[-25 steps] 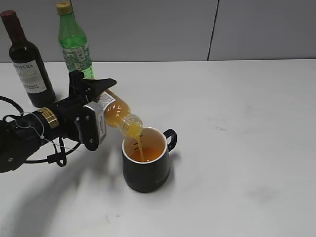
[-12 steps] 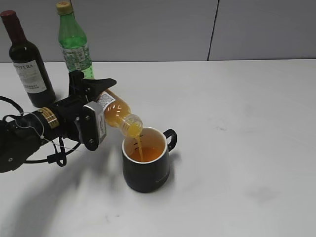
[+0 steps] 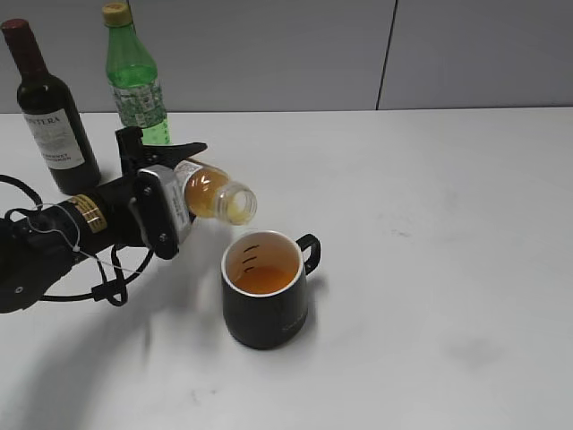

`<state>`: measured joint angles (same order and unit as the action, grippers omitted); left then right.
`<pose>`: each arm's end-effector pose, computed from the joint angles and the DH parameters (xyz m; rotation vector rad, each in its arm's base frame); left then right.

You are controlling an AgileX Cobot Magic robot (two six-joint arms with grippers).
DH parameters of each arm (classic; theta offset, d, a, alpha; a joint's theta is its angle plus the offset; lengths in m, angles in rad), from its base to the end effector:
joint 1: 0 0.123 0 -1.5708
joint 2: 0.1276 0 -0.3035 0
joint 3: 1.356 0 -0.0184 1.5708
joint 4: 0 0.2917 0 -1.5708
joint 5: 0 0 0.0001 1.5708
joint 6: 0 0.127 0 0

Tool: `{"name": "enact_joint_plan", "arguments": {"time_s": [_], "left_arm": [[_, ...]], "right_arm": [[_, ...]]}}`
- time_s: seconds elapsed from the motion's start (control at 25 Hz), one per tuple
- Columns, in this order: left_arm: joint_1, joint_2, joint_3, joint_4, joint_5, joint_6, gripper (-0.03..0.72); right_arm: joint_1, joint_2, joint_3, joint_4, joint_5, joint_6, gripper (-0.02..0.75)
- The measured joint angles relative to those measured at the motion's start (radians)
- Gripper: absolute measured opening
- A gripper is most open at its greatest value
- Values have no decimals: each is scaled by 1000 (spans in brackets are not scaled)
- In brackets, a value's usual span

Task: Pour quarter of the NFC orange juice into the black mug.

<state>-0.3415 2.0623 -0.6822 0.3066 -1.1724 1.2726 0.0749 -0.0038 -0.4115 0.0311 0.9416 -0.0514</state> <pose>0.3600 -0.1655 0.0778 1.4500 0.9494 0.5419 0.0601 0.0077 0.2631 -0.1245 2.0060 0.0519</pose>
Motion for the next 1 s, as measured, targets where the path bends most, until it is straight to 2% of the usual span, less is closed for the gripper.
{"name": "enact_joint_plan", "arguments": {"time_s": [0.28, 0.4, 0.56, 0.72, 1.0], "left_arm": [[0, 0, 0, 1, 0, -427, 470], [0, 0, 0, 1, -1, -700, 470], [0, 1, -1, 1, -1, -977, 470], [0, 12, -1, 1, -5, -1118, 470], [0, 22, -7, 2, -6, -1184, 470]], "right_arm": [[0, 0, 0, 0, 0, 0, 494], [0, 0, 0, 0, 0, 0, 494], [0, 0, 0, 0, 0, 0, 494], [0, 0, 0, 0, 0, 0, 494], [0, 0, 0, 0, 0, 0, 494]]}}
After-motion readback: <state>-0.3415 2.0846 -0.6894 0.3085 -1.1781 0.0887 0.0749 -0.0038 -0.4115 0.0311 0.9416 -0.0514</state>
